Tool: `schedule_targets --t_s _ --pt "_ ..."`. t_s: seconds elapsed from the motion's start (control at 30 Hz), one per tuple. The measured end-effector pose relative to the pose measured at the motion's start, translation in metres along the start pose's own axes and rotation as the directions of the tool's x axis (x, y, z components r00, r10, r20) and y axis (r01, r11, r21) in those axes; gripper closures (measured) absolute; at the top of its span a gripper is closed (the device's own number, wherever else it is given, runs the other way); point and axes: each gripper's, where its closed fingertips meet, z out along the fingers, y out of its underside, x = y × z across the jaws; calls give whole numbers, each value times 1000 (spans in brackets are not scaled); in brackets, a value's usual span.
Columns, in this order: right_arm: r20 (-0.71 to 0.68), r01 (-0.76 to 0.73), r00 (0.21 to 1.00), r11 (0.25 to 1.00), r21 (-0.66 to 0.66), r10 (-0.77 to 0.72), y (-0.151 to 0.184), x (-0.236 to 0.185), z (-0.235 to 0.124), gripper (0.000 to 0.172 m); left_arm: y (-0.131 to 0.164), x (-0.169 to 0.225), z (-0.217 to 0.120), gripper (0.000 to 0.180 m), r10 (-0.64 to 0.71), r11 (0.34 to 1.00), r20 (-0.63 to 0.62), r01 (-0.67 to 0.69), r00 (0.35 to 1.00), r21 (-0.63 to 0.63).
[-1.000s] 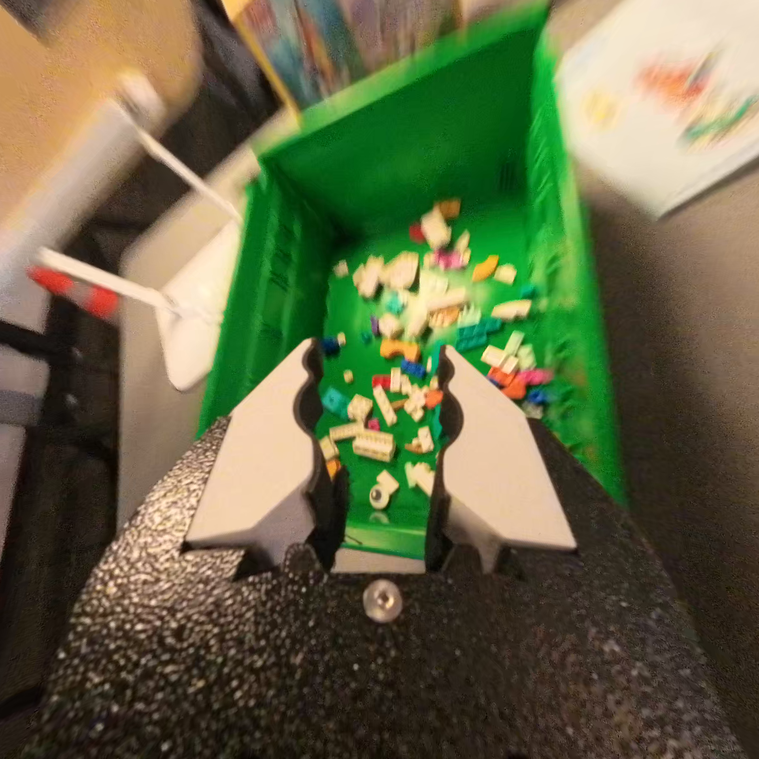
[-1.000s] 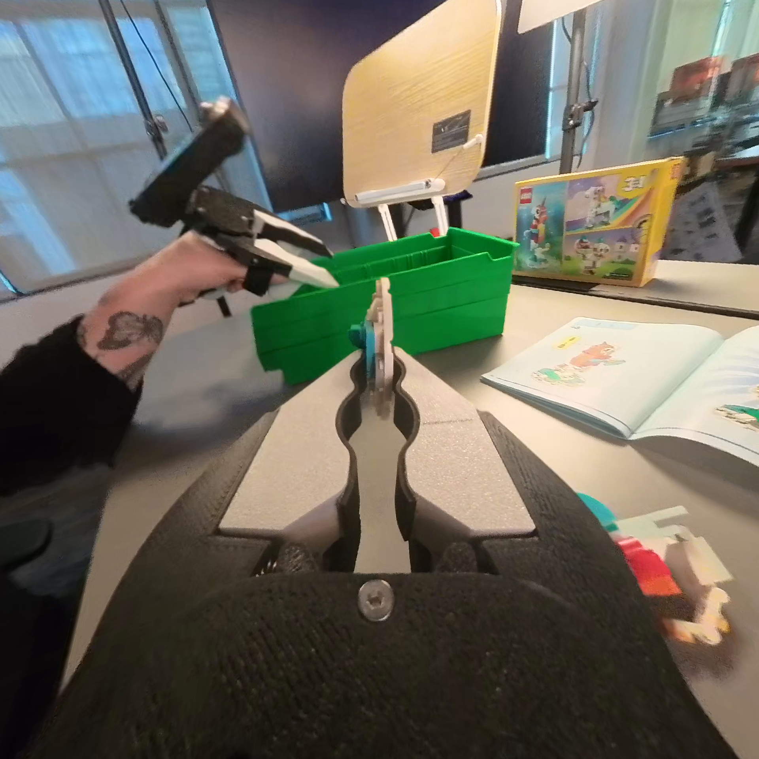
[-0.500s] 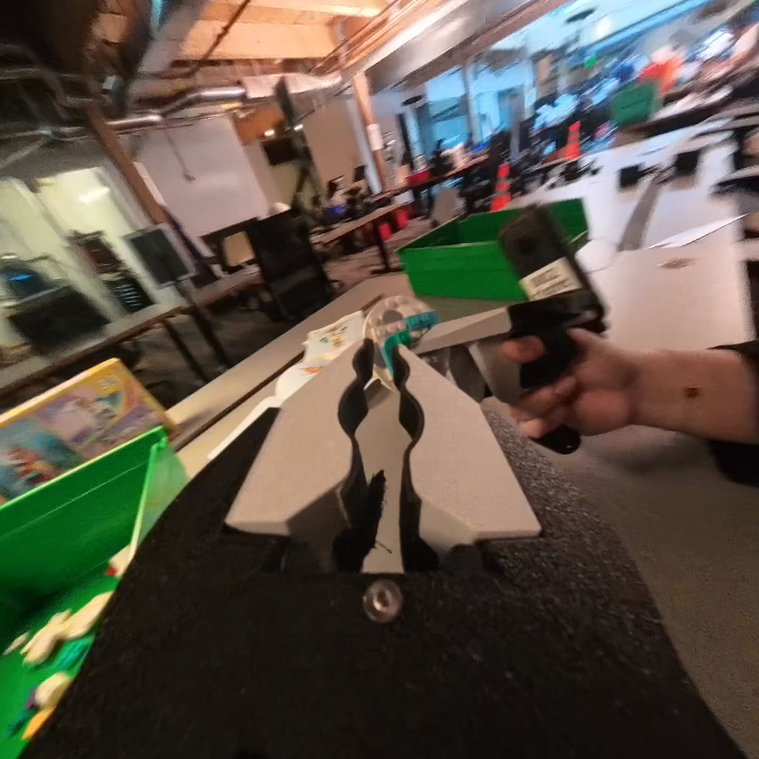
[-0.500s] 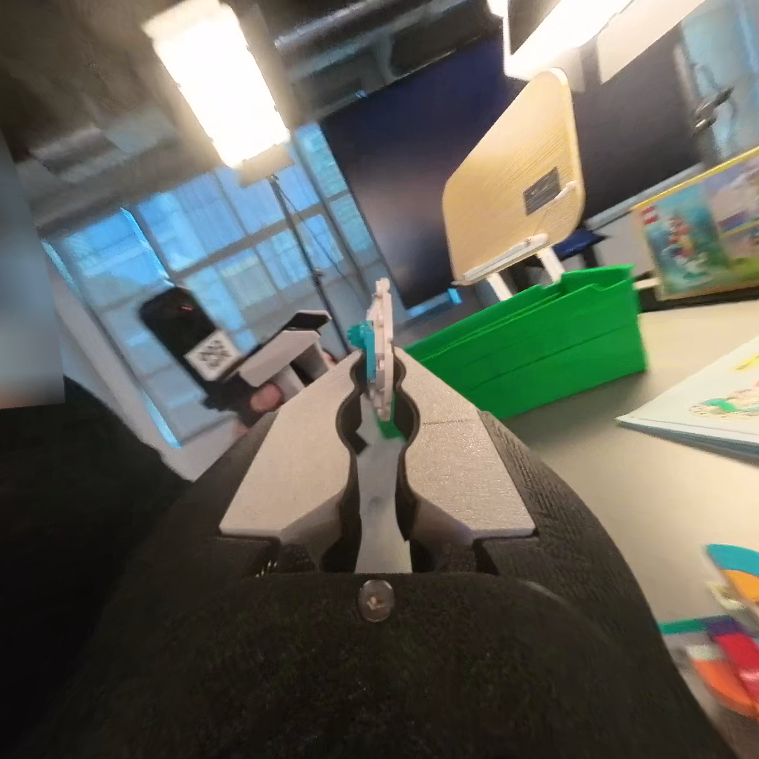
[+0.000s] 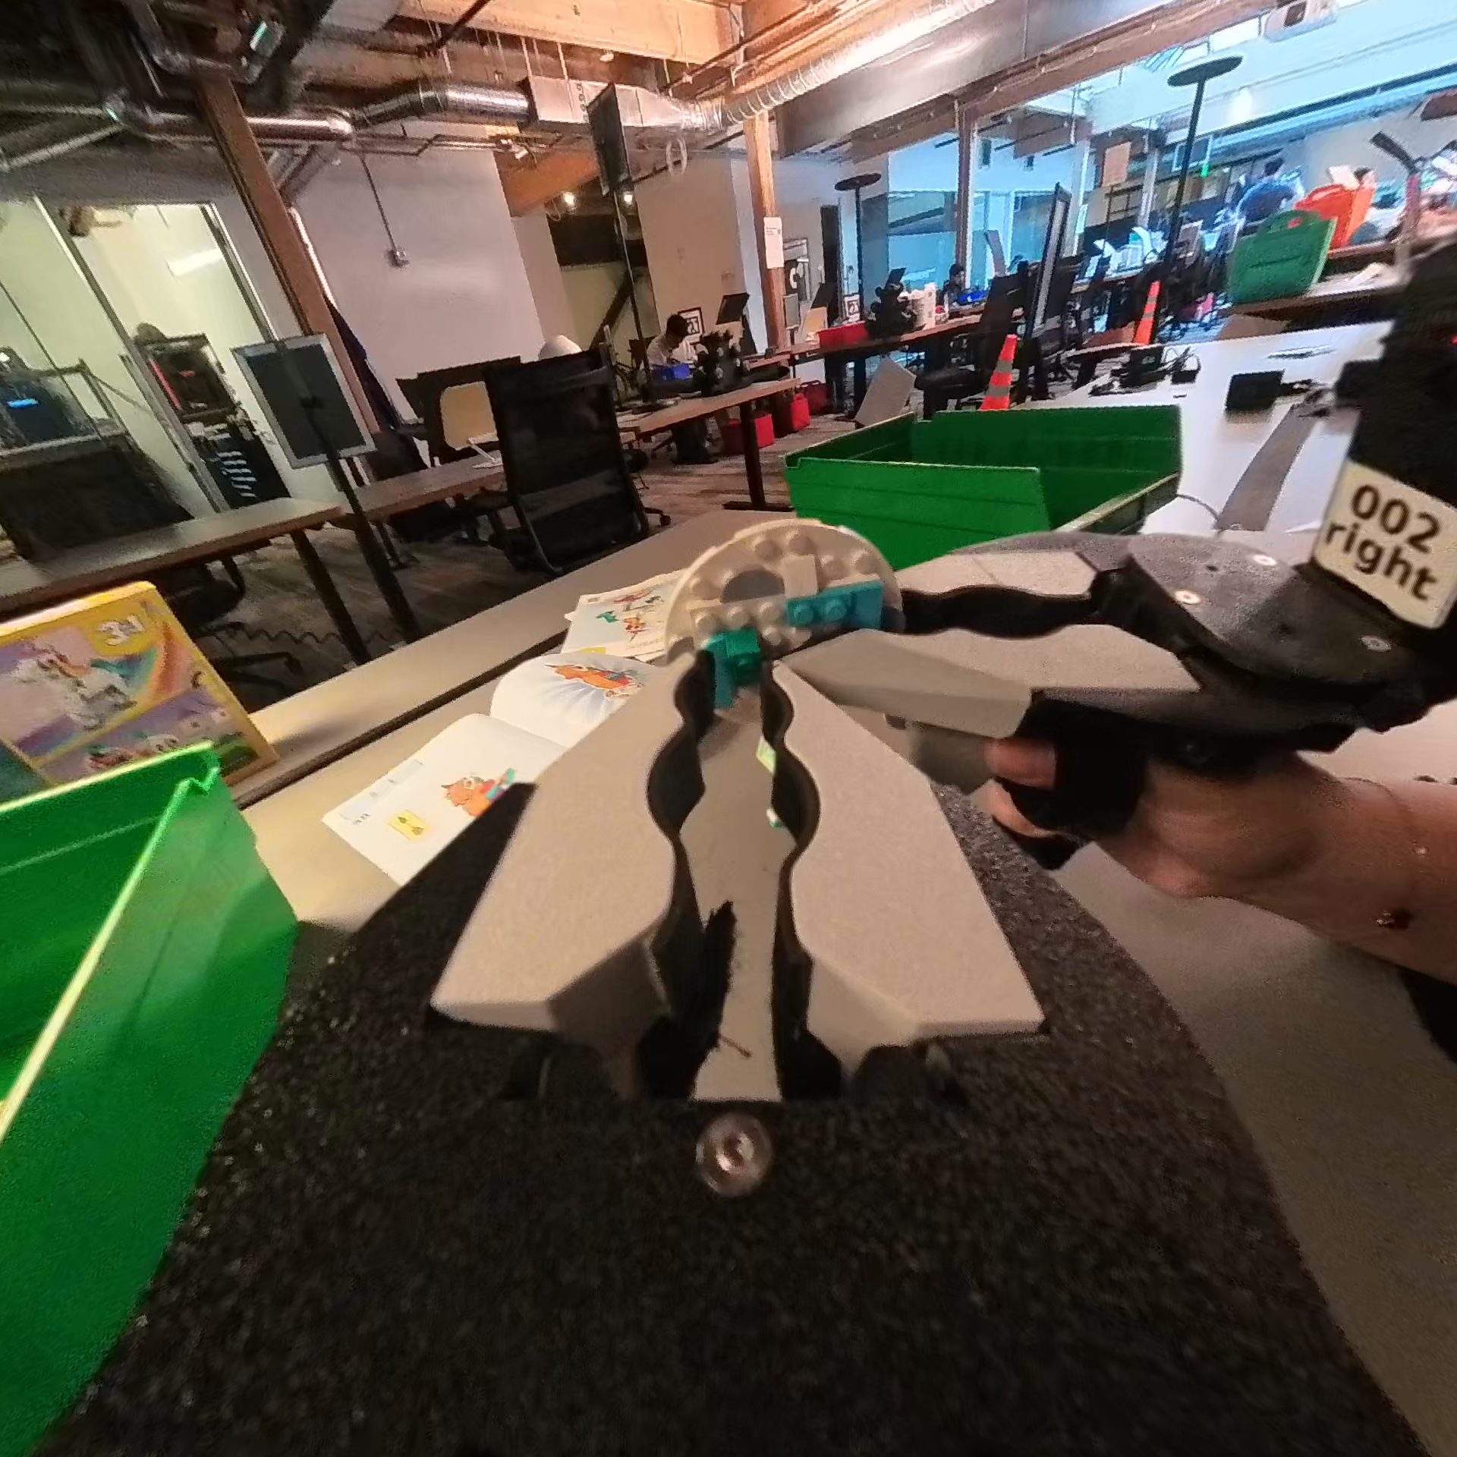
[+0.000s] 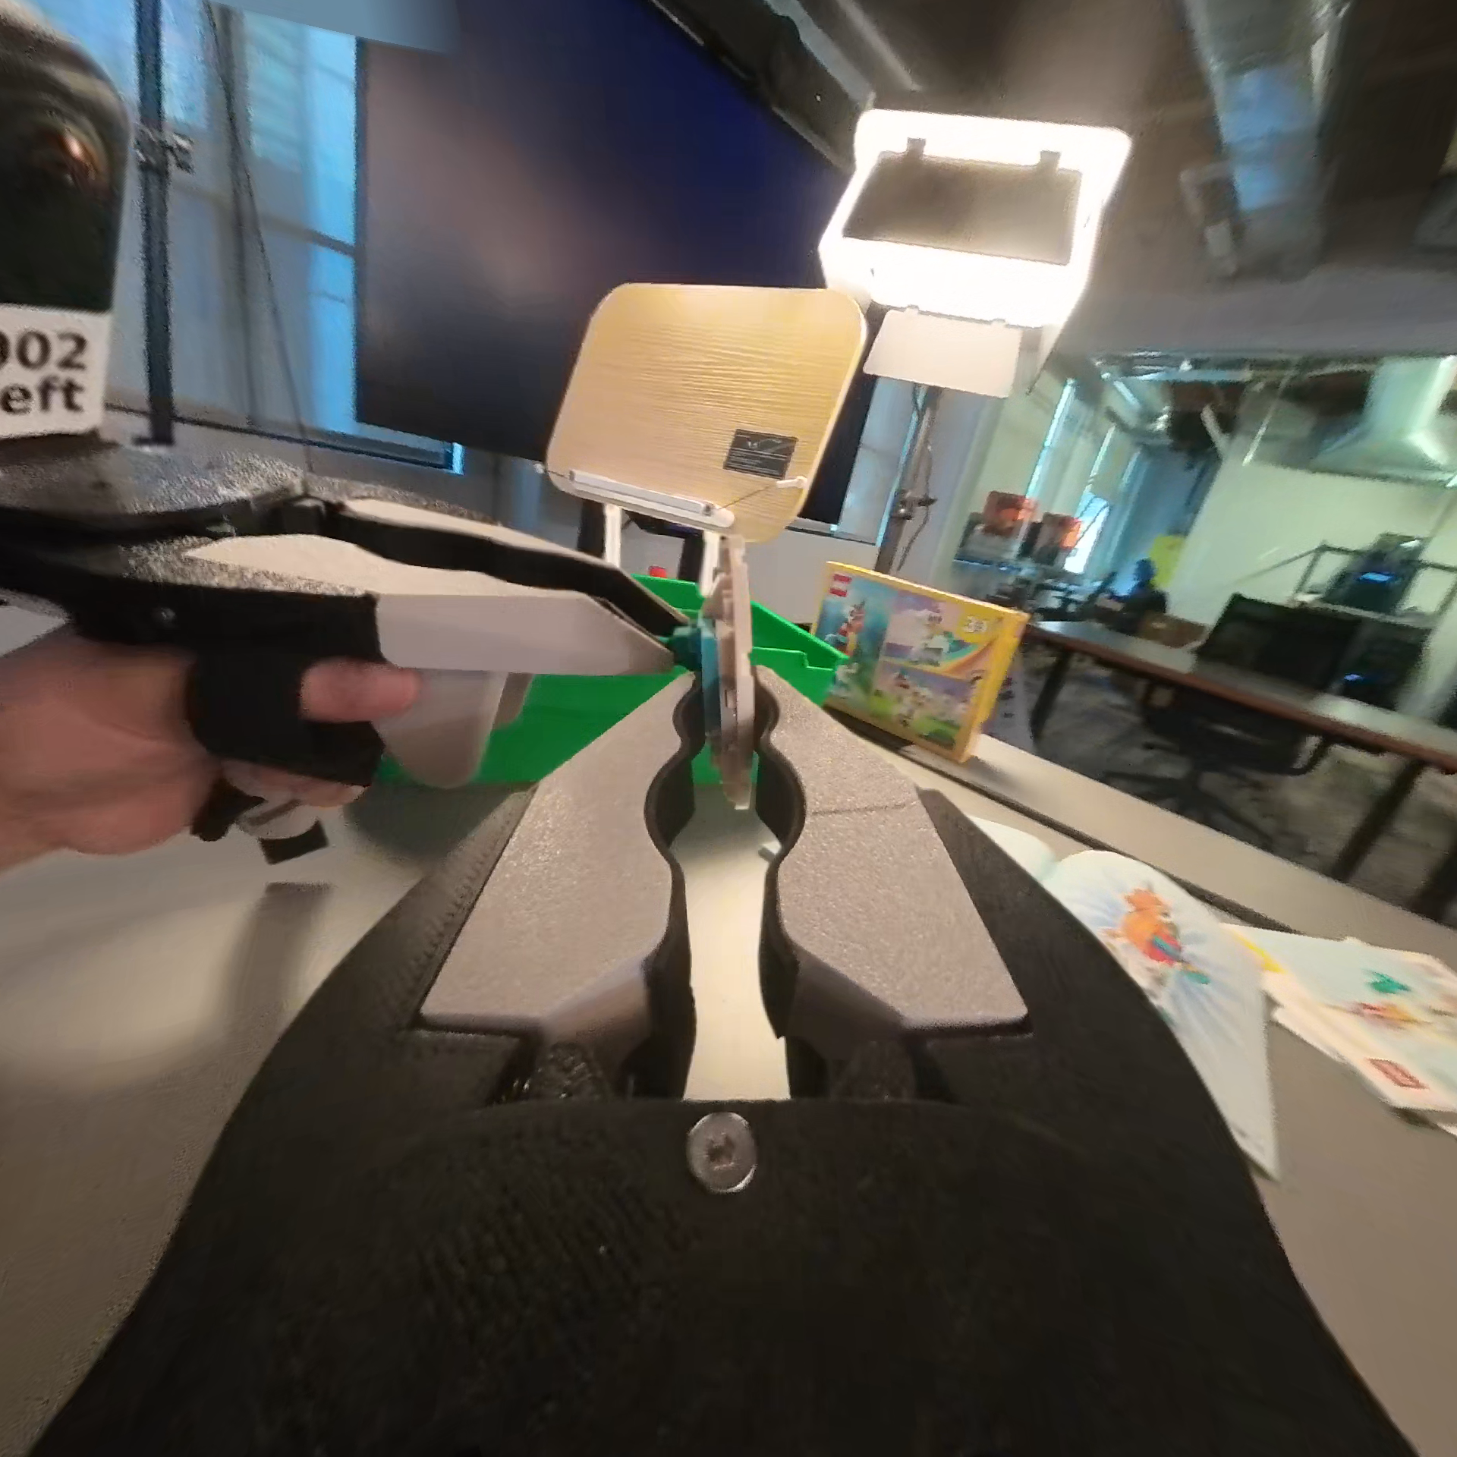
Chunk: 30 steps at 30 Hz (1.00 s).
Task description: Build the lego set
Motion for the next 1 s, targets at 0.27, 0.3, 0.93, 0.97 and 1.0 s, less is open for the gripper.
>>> schedule_targets --t_s 0.27,0.3,0.93,0.97,1.0 --pt "-50 175 983 984 -32 -177 1 -3 1 165 3 0 2 176 -125 992 -48 126 991 6" --pt "-50 197 979 980 -30 -198 1 -3 1 165 3 1 2 176 -137 990 -54 137 989 10" --pt "-376 74 920 992 -100 -107 7 76 -27 165 29 -17 -20 176 -141 987 6 141 990 -72" --pt "-378 71 920 992 -102 -105 8 77 -28 165 28 -19 -21 176 -144 987 11 145 989 -69" --pt "-377 73 920 992 -107 -108 9 77 -28 165 27 -20 -23 176 -146 987 13 146 989 -65"
